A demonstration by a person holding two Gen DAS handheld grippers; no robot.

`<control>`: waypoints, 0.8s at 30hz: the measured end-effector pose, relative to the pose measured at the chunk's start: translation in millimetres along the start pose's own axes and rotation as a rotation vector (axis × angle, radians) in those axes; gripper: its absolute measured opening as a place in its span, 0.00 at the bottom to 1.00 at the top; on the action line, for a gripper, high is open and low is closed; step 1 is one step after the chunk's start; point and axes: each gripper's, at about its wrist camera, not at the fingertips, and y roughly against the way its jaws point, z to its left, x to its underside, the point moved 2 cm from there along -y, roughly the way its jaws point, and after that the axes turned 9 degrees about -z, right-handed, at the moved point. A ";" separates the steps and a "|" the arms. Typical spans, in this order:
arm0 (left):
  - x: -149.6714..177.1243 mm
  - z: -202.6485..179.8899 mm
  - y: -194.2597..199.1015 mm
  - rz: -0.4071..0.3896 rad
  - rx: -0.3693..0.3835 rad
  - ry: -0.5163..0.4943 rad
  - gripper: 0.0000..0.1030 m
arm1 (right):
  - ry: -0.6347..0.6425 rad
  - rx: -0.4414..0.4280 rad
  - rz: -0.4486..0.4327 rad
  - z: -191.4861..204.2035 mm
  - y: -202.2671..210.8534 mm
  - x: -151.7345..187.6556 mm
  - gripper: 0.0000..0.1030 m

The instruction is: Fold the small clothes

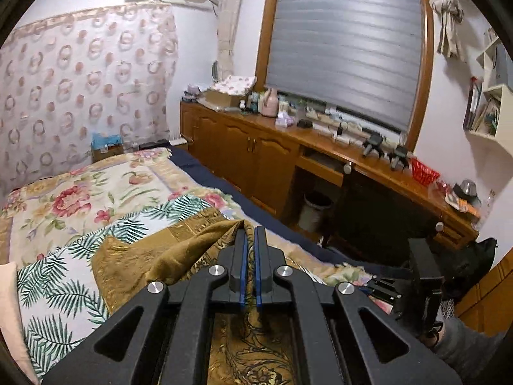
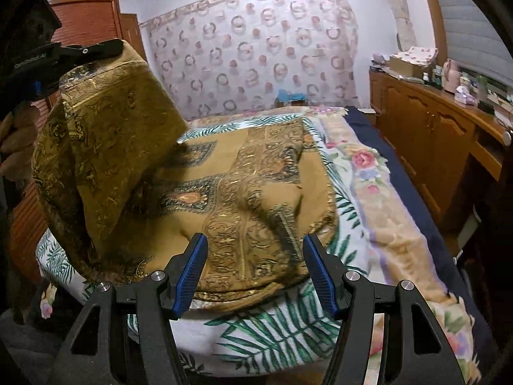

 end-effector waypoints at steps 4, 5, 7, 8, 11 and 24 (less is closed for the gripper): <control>8.9 -5.0 -16.2 0.059 -0.017 -0.023 0.05 | 0.000 0.012 0.009 -6.1 1.8 2.1 0.62; 13.1 -3.7 -17.0 0.073 -0.009 -0.023 0.06 | 0.002 0.018 0.010 -7.3 2.4 2.4 0.62; 14.6 -5.9 -19.8 0.071 -0.007 -0.030 0.24 | 0.000 0.024 0.010 -11.0 2.3 0.1 0.62; 16.1 -3.1 -16.1 0.065 -0.019 -0.036 0.29 | -0.003 0.029 0.008 -12.4 2.6 -0.6 0.62; 18.1 3.9 -12.6 0.066 -0.025 -0.036 0.42 | -0.014 0.037 0.003 -15.4 4.2 -2.7 0.62; 81.1 87.3 10.1 0.140 -0.181 0.032 0.75 | 0.054 0.019 -0.004 2.6 -9.0 -23.6 0.62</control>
